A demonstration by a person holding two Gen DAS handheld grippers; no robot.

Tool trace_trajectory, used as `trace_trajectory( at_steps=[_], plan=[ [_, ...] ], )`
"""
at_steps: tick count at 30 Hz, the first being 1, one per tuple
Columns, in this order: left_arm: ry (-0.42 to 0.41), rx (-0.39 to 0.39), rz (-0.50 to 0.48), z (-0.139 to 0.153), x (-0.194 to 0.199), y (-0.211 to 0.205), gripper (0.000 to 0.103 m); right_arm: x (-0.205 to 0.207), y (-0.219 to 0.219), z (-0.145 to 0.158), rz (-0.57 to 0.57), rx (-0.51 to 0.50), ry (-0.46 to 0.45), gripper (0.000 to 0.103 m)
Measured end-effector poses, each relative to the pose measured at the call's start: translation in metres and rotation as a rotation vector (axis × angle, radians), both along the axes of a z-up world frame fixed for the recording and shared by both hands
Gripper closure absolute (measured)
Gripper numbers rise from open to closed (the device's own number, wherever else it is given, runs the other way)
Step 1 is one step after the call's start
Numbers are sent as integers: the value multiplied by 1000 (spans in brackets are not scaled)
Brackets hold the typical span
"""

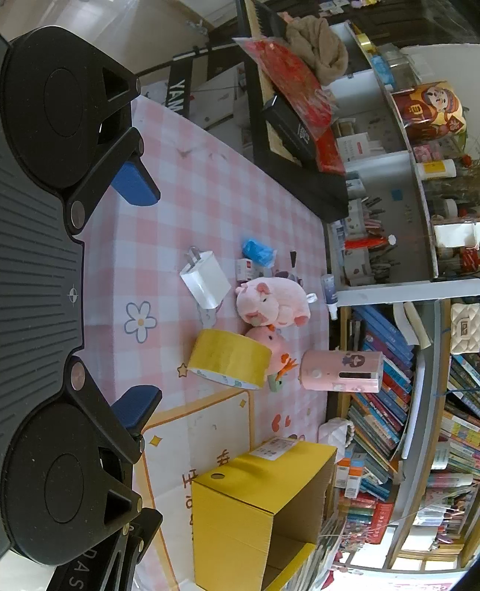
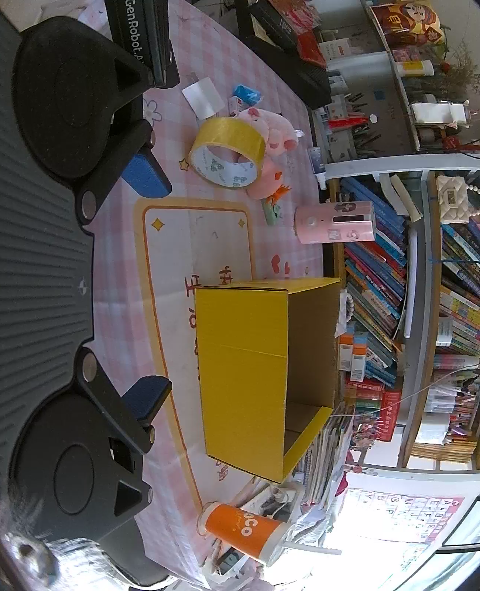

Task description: Organize objects

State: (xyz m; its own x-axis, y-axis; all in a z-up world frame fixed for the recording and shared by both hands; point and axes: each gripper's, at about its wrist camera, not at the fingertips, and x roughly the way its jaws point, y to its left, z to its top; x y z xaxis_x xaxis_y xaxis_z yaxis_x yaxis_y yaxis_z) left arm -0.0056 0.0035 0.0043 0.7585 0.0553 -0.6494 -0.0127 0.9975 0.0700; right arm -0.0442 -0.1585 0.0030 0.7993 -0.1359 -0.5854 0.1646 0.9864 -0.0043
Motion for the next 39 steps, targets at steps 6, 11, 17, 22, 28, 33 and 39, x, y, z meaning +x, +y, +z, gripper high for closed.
trace_trajectory(
  at_steps=[6,11,17,22,28,33,39],
  plan=[
    [10,-4,-3,0,0,0,0,0,0,-2,-3,4,8,0],
    [17,-5,-6,-2,0,0,0,-1,0,-3,-4,5,13,0],
    [21,-3,-8,-3,1,-1,0,-1,-1,-5,-5,11,18,0],
    [23,1,-13,-4,1,-2,0,0,-2,-6,-10,15,22,0],
    [22,1,-14,-4,2,-2,0,0,-1,-6,-10,15,22,0],
    [28,-4,-16,-4,3,-1,0,1,-2,-8,-10,14,24,0],
    [26,-8,-17,-5,4,0,0,1,-2,-8,-10,14,24,0]
  ],
)
